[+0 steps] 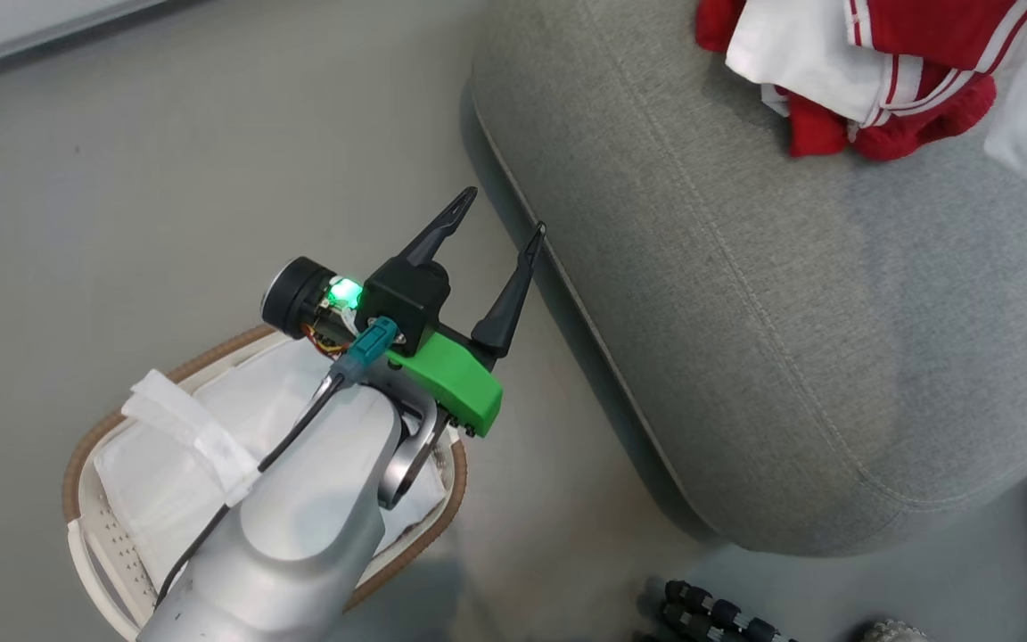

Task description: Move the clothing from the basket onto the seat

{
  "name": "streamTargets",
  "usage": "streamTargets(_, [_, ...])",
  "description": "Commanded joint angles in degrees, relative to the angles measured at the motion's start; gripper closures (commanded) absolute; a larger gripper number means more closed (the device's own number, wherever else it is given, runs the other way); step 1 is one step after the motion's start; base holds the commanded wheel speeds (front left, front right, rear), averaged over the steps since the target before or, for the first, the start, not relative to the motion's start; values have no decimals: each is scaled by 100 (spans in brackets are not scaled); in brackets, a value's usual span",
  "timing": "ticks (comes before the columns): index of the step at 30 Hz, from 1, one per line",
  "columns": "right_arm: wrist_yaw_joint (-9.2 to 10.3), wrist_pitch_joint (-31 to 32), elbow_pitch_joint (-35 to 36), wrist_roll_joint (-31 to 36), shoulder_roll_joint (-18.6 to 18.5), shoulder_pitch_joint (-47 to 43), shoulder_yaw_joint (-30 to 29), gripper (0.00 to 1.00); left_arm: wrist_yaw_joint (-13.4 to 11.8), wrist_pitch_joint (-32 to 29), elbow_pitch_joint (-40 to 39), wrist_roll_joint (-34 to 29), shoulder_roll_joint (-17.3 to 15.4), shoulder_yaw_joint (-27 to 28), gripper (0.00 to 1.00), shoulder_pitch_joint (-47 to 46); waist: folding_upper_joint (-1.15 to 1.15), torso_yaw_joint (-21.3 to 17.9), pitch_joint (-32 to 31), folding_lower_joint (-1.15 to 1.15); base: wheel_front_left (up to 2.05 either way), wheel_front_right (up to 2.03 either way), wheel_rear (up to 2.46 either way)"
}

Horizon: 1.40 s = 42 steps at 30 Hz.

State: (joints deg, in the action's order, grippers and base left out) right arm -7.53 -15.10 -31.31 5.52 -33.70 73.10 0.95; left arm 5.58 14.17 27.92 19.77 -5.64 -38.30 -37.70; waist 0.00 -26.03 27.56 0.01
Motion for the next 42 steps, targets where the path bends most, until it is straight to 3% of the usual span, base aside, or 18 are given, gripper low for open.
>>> streamTargets(1, [8, -8, -166, -23, 66, -254, -96, 100, 34, -20, -51, -76, -62, -11, 0, -136, 0, 318, 447, -1, 0, 0, 0])
streamTargets(7, [8, -6, -609, 88, 474, -1045, -872, 100, 43, -133, -211, -126, -148, -103, 0, -315, 0, 471, 842, -1, 0, 0, 0])
streamTargets(11, [9, -6, -703, 100, 939, -1732, -1322, 100, 8, -198, -302, -122, -236, -110, 0, -328, 0, 488, 1009, -1, 0, 0, 0])
streamTargets(20, [8, -6, -592, 76, 1864, -3133, -1990, 100, -56, -227, -345, -36, -389, -87, 0, -167, 0, 348, 933, -1, 0, 0, 0])
streamTargets(22, [8, -6, -476, 60, 2013, -3332, -2145, 56, -68, -207, -324, -16, -397, -80, 0, -141, 0, 305, 852, -1, 0, 0, 0])
streamTargets(24, [8, -6, -286, 6, 2161, -3535, -2310, 0, -80, -182, -313, -7, -379, -83, 0, -117, 0, 273, 757, -1, 0, 0, 0])
streamTargets(34, [8, -6, 602, -92, 2483, -4478, -2573, 0, -91, 14, -62, 138, -166, -85, 0, 95, 0, 256, 66, -1, 0, 0, 0])
streamTargets(42, [8, -6, 1244, -125, 2409, -4782, -2156, 0, -147, 100, 149, 281, 7, 77, 0, 331, 0, 511, -534, -1, 0, 0, 0])
